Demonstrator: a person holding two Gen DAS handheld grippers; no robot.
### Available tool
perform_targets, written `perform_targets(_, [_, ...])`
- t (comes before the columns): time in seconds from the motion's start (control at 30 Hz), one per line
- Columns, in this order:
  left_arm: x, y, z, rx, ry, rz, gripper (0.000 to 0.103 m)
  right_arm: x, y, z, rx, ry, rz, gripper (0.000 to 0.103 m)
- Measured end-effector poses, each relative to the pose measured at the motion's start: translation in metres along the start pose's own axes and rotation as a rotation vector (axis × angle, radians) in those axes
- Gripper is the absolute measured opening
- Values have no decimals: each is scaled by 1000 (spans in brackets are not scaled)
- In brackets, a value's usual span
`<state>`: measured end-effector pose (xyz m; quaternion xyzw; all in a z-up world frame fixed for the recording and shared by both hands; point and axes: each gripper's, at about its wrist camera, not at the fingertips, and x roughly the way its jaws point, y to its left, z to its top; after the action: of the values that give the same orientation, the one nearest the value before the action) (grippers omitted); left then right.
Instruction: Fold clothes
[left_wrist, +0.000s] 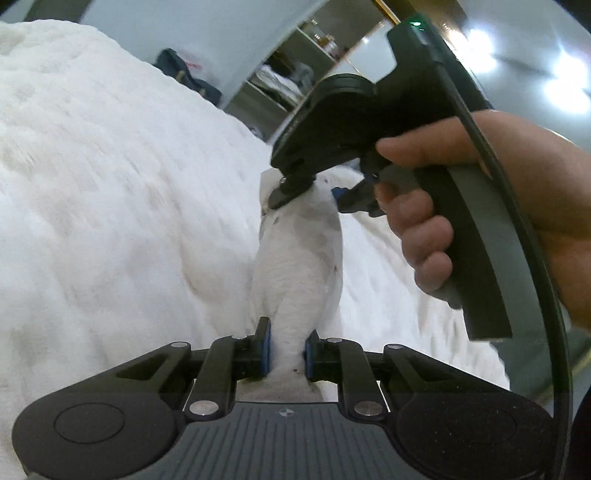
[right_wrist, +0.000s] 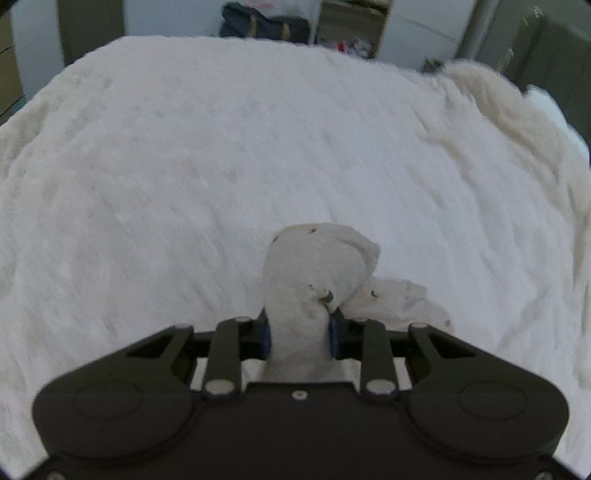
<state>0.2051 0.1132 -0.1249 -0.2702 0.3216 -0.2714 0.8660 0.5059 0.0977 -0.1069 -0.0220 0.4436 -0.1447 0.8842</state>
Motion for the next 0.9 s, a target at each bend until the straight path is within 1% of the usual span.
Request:
perform_targets(0.07, [-7,19,24,-2,-22,29,15,1,29,26,-7,-21,17,27])
perform_targets(0.1, [-14,35,41,-1,-45,67,15,4,42,37,-10,-26,29,27])
perform_targets(0.13, [-24,53,60,8,-75,120,15,6,64,53,-15,-33,53,27])
perform_targets(0.17, [-28,62,69,17,-89,148,15,10,80,64,-21,-36,73,28])
perform_targets(0.2, [-36,76,83,47,-94,199,17,10,99,71,-32,-42,95,28])
perform_targets(0.23, [-43,90,94,74,-86,267,22,11,127,78,-61,-47,128,33])
perform_targets(0.27, [-44,98,99,79,-75,306,27,14,147,79,-103,-39,152,44])
perform_targets(0.3, [-43,111,102,69,-51,368,33,17,167,80,-145,-31,176,49])
perform_targets(0.33, [-42,121,106,54,-38,415,33,18,183,79,-182,-28,200,51])
perform_targets(0.37, [-49,130,103,34,-52,446,33,16,191,74,-206,-34,225,51])
perform_targets(0.4, [-67,141,94,22,-92,489,35,12,196,68,-230,-53,257,51])
perform_targets(0.43, [-67,143,100,19,-112,508,35,6,196,59,-252,-100,294,51])
perform_targets(0.47, [-70,144,97,11,-139,516,35,2,189,52,-263,-148,312,51])
perform_targets(0.5, [-81,142,91,0,-173,481,35,0,178,46,-263,-190,328,51])
perform_targets(0.53, [-94,139,87,-11,-203,424,39,1,165,40,-258,-230,339,51])
perform_targets(0.57, [-96,130,82,12,-221,340,42,6,147,34,-245,-265,343,53])
perform_targets(0.6, [-93,122,88,51,-224,300,54,12,130,26,-235,-289,342,55])
perform_targets(0.63, [-94,115,86,88,-224,296,65,20,116,14,-236,-288,331,59])
perform_targets(0.67, [-90,102,76,152,-221,300,70,27,104,0,-253,-284,321,59])
perform_targets(0.7, [-76,91,65,232,-192,331,71,34,95,-21,-306,-272,315,59])
perform_targets(0.73, [-56,90,65,276,-156,358,70,41,86,-42,-360,-260,307,58])
perform_targets(0.77, [-36,94,58,307,-92,385,70,48,76,-63,-413,-248,300,58])
perform_targets(0.83, [-18,88,31,381,11,452,69,52,64,-107,-506,-225,290,57])
perform_targets(0.9, [-16,71,9,478,69,531,71,47,47,-149,-527,-190,303,57])
